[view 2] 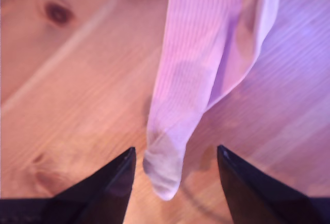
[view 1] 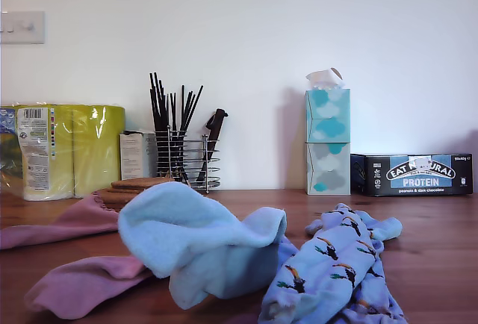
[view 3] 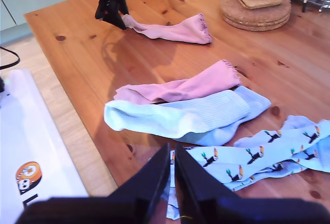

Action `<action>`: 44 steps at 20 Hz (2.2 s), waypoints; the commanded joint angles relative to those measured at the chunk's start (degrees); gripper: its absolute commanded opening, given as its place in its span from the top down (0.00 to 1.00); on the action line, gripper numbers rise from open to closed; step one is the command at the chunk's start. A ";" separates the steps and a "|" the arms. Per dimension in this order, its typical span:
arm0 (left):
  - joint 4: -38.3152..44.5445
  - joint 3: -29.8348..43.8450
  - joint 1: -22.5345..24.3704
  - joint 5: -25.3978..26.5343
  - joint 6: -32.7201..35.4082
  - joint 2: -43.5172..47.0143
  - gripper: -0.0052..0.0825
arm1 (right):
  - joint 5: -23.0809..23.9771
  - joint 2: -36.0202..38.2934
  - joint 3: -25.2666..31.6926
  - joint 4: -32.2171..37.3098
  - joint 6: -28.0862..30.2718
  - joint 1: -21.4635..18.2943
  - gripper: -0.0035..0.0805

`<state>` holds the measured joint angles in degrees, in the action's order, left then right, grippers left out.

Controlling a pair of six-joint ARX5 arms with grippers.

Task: Pair up the socks based on colour and pattern, by placing each sock on top of its pair

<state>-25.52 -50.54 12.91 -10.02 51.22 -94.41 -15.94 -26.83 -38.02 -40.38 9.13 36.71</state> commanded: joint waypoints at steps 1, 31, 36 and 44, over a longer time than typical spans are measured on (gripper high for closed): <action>0.42 0.00 0.11 -0.26 0.24 -0.96 0.55 | 0.00 0.15 0.63 0.07 0.33 -0.37 0.97; -12.37 -2.45 -20.11 -17.38 -62.34 13.84 0.97 | 9.70 -0.09 -23.43 -21.70 2.93 -0.35 0.97; -9.05 -2.45 -23.26 -25.53 -67.73 13.84 0.97 | 9.70 -0.17 -23.43 -22.10 2.91 -0.11 0.97; -24.70 -2.45 -32.54 -17.31 -59.98 13.84 0.97 | 9.70 -0.28 -23.43 -22.12 2.93 0.85 0.97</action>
<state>-48.88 -53.15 -19.27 -28.97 -9.82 -80.36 -6.44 -26.65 -61.04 -62.67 11.90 37.28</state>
